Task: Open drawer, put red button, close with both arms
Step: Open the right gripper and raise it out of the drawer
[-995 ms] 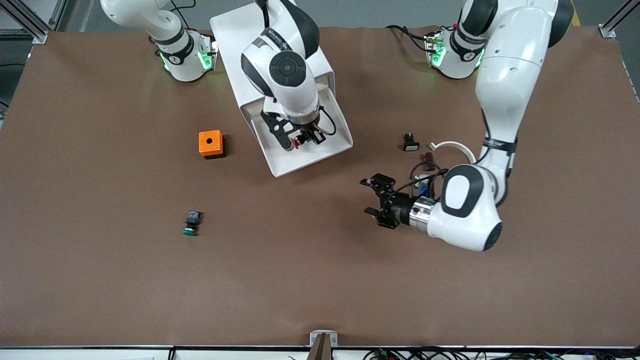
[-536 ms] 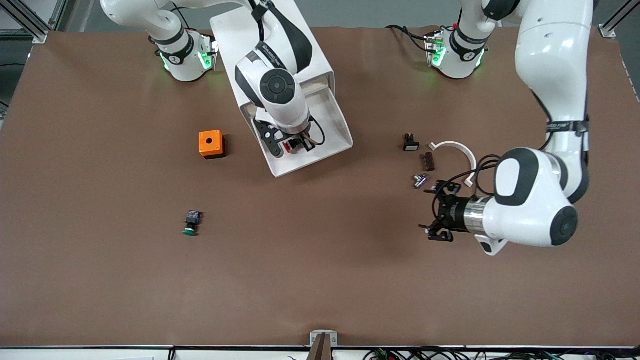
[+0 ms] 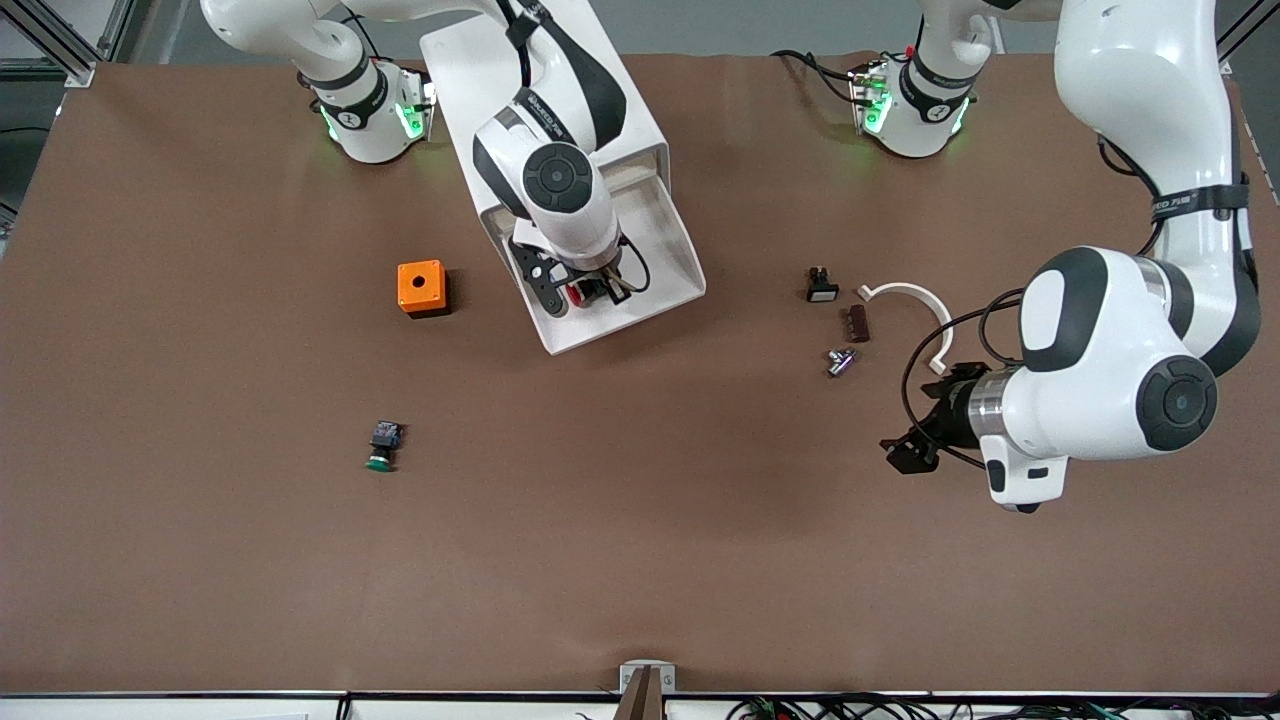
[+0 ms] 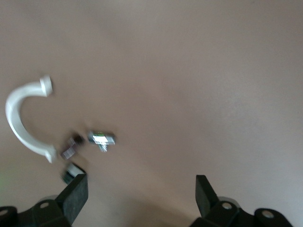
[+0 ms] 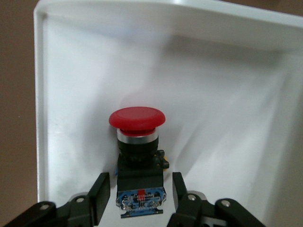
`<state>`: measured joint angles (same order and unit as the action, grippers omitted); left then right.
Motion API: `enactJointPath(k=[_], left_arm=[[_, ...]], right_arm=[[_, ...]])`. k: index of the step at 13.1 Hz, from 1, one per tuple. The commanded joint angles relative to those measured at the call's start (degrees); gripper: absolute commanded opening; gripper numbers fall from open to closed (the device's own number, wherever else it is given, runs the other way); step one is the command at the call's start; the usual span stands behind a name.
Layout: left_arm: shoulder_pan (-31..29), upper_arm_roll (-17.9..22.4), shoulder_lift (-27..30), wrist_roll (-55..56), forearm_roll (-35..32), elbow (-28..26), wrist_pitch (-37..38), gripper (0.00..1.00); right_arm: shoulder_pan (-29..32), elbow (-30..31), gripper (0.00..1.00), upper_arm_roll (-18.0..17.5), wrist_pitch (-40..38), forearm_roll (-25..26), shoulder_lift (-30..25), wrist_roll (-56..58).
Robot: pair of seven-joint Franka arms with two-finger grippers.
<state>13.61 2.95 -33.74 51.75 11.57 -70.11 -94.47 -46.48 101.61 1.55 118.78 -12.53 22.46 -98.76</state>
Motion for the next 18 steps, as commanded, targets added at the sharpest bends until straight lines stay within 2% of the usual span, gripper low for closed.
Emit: enactJointPath(k=[1,2,5,6,9,10,13,16,18], left_arm=[[0.9,-0.1,2.3,-13.7,-8.5,-2.1,-0.4,1.0],[0.3,-0.4,2.4,-15.4,-8.9,-2.2,-0.7,1.0],[0.5,-0.6,2.6,-22.2,-9.1,-6.0,-5.5,1.0],[0.7,-0.7,2.7,-22.3,-8.9,-6.8,-7.4,1.0],[1.9,-2.9,2.1,-21.7,-8.9,-10.1,-12.8,1.0],[2.9,-3.4,1.3,-21.3,-8.9,-10.1,-12.8,1.0],[6.0,-3.6,-2.1,-21.8,-9.0,-10.0,-13.7,1.0],[8.0,-5.4,-4.8,-21.4,-7.9,-10.0,-18.9,1.0],[10.2,-5.6,-6.0,-20.8,-4.8,-10.0,-19.1,1.0]], right_arm=[[0.2,-0.9,1.0,-0.2,-1.5,-1.3,-0.1,0.0],[0.2,-2.8,1.0,-0.1,-4.3,-1.3,-0.2,0.1],[2.9,-14.9,1.0,0.0,-19.6,-1.6,-0.3,-0.2],[3.9,-19.0,1.0,0.1,-24.2,-3.3,-0.4,-0.1],[10.7,-27.1,1.0,0.0,-33.2,-6.3,-1.4,0.8],[12.5,-28.6,1.0,0.0,-35.8,-6.3,-2.8,2.9],[19.4,-28.4,1.0,0.4,-41.6,-5.4,-7.9,20.6],[26.2,-28.1,1.0,0.4,-45.6,-3.6,-10.0,37.1],[28.3,-28.0,1.0,0.4,-47.3,0.3,-11.5,48.0]])
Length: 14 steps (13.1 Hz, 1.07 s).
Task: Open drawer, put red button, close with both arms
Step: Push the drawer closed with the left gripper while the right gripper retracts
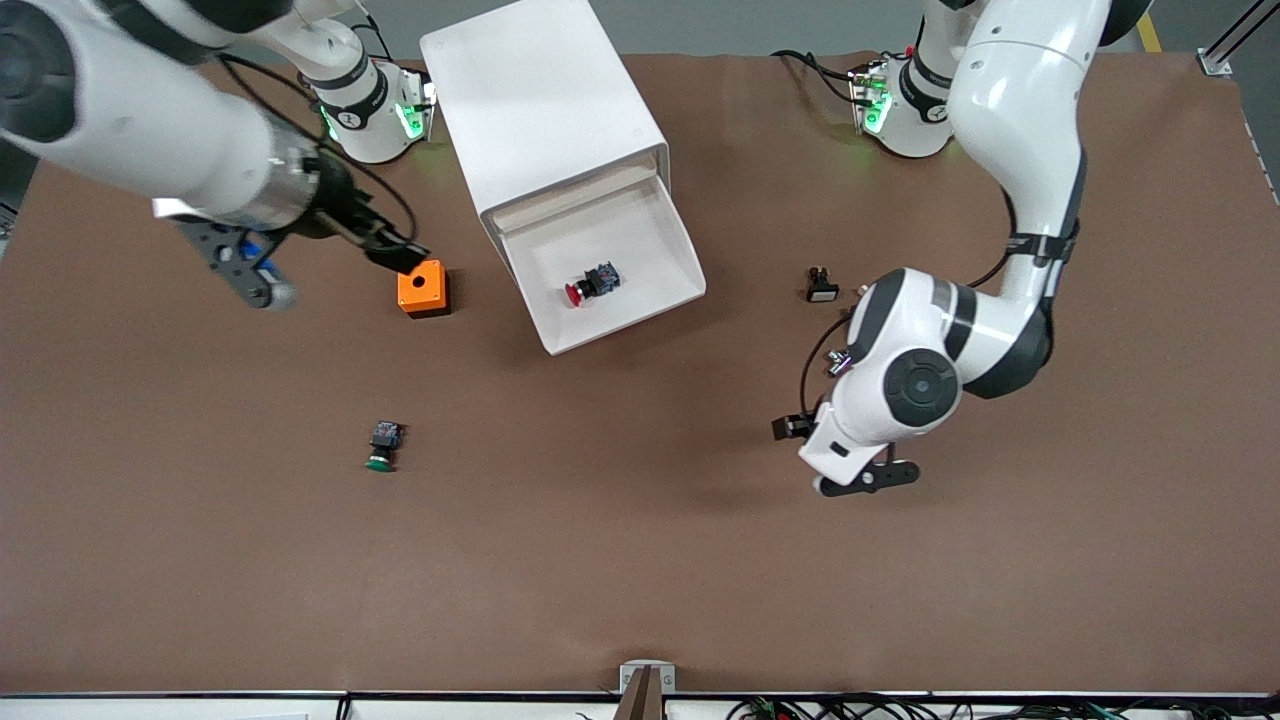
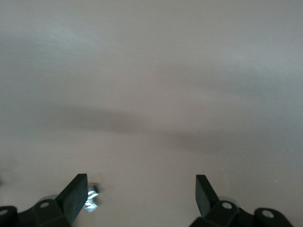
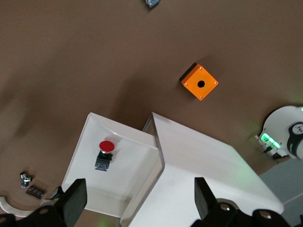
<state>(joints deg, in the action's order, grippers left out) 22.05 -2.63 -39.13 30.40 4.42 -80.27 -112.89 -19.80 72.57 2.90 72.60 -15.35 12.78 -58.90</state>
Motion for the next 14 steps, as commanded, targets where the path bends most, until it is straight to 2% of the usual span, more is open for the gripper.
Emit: enactJointPath(k=[1,4,6,8,10,11,14], left_arm=[[3.6,0.0,-0.8,3.0,5.0,-0.1,-0.7,1.0],[8.3,-0.3,-0.9,12.7,6.6,0.0,-0.4,1.0],[11.8,-0.4,-1.0,17.3,10.2,-0.1,0.0,1.0],[14.8,-0.4,-1.0,21.3,10.3,-0.9,0.1,1.0],[17.3,-0.9,-1.1,24.0,12.1,-1.0,0.2,1.0],[18.5,-1.0,-1.1,25.7,12.3,-1.0,0.2,1.0],[22.2,-1.6,-0.9,29.1,12.4,-1.6,0.7,1.0]], right_arm=[[2.8,1.2,1.0,-1.0,-2.1,3.9,-2.1,13.5],[8.1,6.8,1.0,-1.0,-1.1,5.0,-5.0,25.5],[10.0,11.4,1.0,-1.0,1.3,9.1,-7.8,32.9],[13.3,22.1,1.0,-1.0,8.7,11.5,-14.0,41.4],[16.5,32.3,1.0,-1.0,17.2,11.6,-19.2,48.4],[18.1,34.5,1.0,-1.0,19.7,11.7,-20.1,51.8],[22.0,34.4,1.0,-1.0,20.8,11.6,-20.3,59.1]])
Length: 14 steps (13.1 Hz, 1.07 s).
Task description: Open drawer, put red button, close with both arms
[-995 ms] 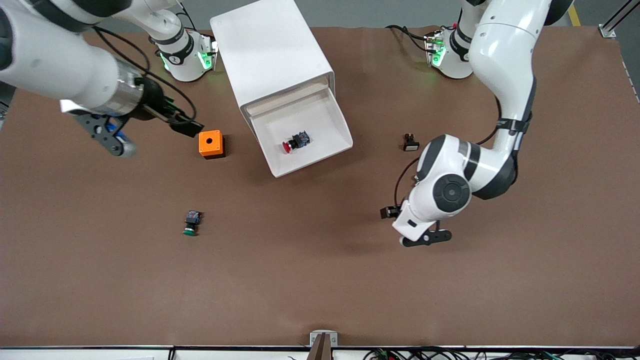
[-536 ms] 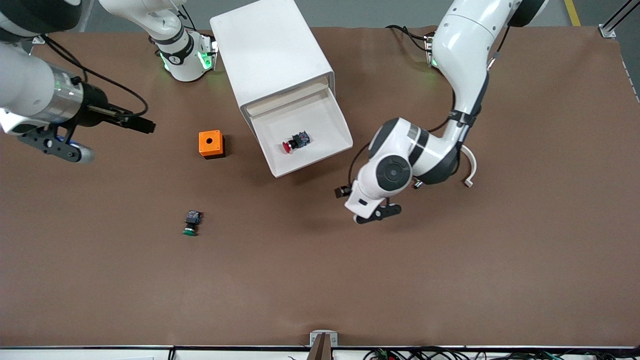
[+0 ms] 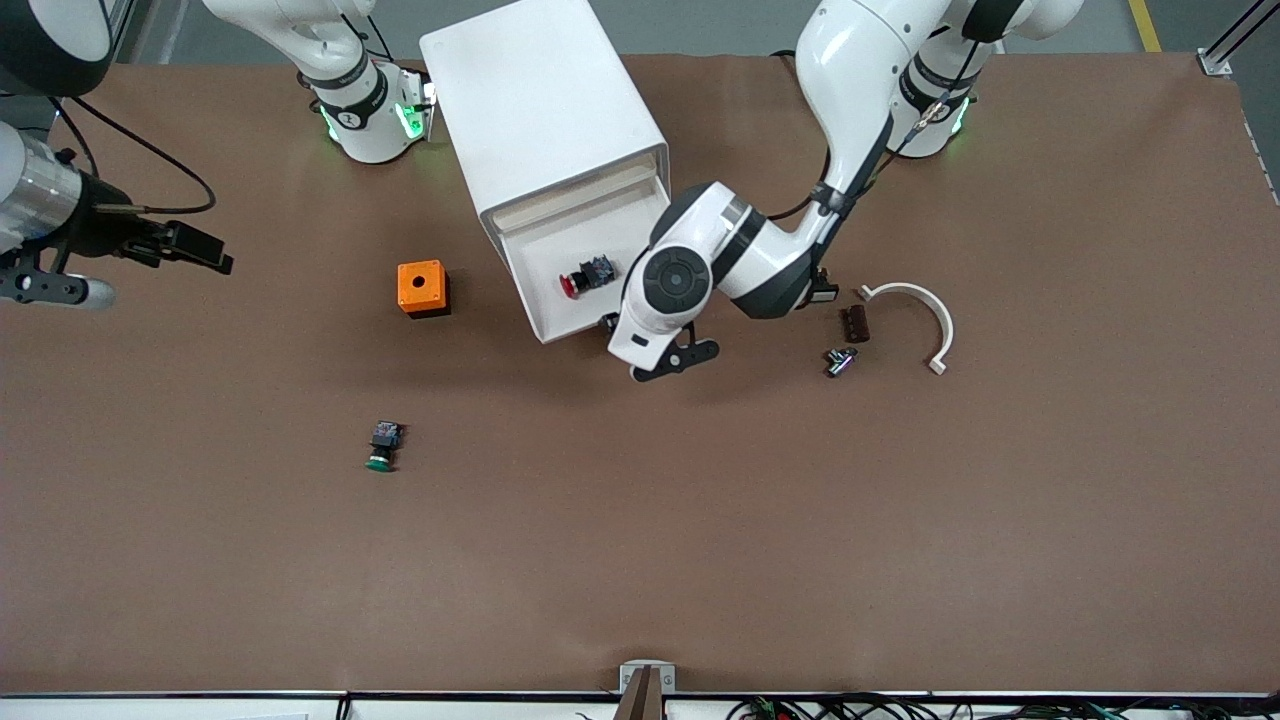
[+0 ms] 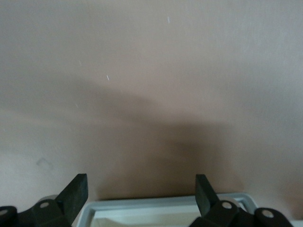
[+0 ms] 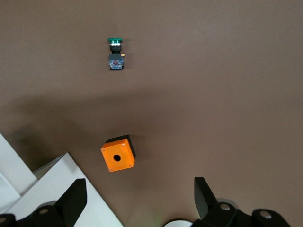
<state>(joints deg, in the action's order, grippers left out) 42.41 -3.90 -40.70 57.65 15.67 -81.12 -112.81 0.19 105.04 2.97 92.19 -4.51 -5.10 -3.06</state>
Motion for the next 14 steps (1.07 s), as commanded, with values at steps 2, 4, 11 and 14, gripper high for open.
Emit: enactJointPath(k=[2,4,11,14], left_arm=[[2.2,-3.0,0.7,4.0,1.1,-0.9,0.8,1.0],[2.2,-5.8,0.6,6.1,1.1,-1.1,1.6,1.0],[3.0,-10.8,1.0,8.0,1.1,-5.4,2.7,1.0],[1.0,-10.3,1.3,7.1,0.4,-5.1,2.7,1.0]], right_arm=[[2.5,1.7,1.0,-1.0,0.7,0.9,-4.0,3.4],[2.4,-1.2,1.0,-1.1,-1.6,1.6,-4.2,2.8],[1.4,-7.8,1.0,-2.1,-6.5,2.8,-3.9,-0.5],[0.9,-9.0,1.0,-2.4,-7.4,2.8,-3.9,-2.7]])
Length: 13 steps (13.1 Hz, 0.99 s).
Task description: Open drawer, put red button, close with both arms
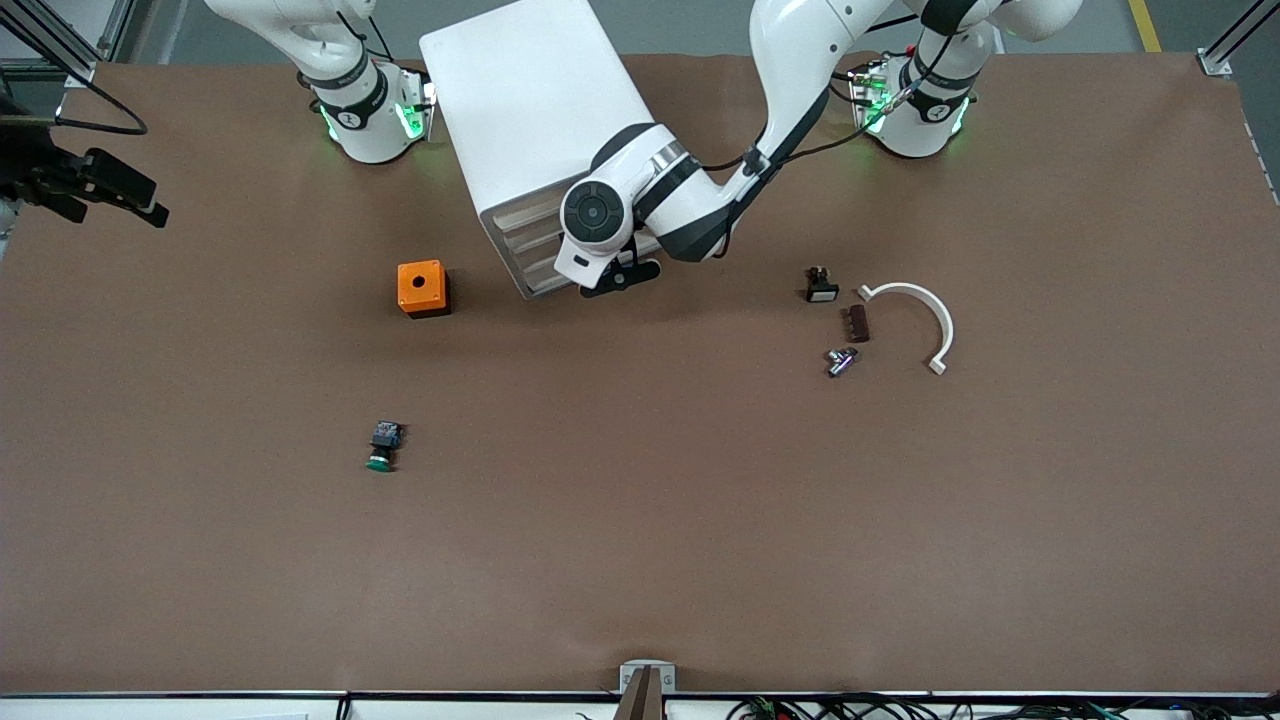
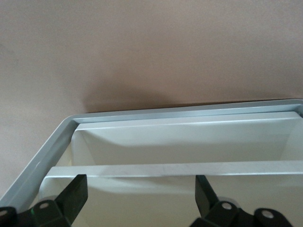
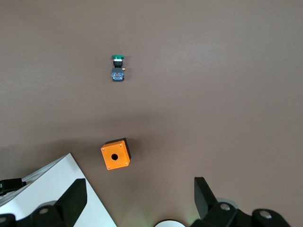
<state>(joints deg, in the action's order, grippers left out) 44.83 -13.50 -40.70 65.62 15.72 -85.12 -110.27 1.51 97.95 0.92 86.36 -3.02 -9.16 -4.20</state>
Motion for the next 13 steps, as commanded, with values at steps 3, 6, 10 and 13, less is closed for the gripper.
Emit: enactJointPath(k=[3,6,10,13], left_arm=[[-9.8,0.8,3.3,-1.3,-4.4,-1.0,0.7,1.0],[-20.8,0.8,6.5,-1.2,-8.0,-0.2,0.8,1.0],[-33.1,0.8,13.2,-7.0,-14.3,-0.3,1.1,1.0],[-39.5,0.7,18.4,-10.9,-25.3,-0.3,7.8,1.0]], right_arm=[[-0.1,-5.7,1.0,-0.1,-4.1,1.1,0.6,-0.9],[0.2,-6.6,1.0,0.1,-4.0,0.8,0.8,-0.8],[-0.1,-7.0,1.0,0.1,-4.1,1.0,1.3,-0.8],[0.1,-7.2,1.0,0.1,-4.2,1.2,1.3,-0.8]])
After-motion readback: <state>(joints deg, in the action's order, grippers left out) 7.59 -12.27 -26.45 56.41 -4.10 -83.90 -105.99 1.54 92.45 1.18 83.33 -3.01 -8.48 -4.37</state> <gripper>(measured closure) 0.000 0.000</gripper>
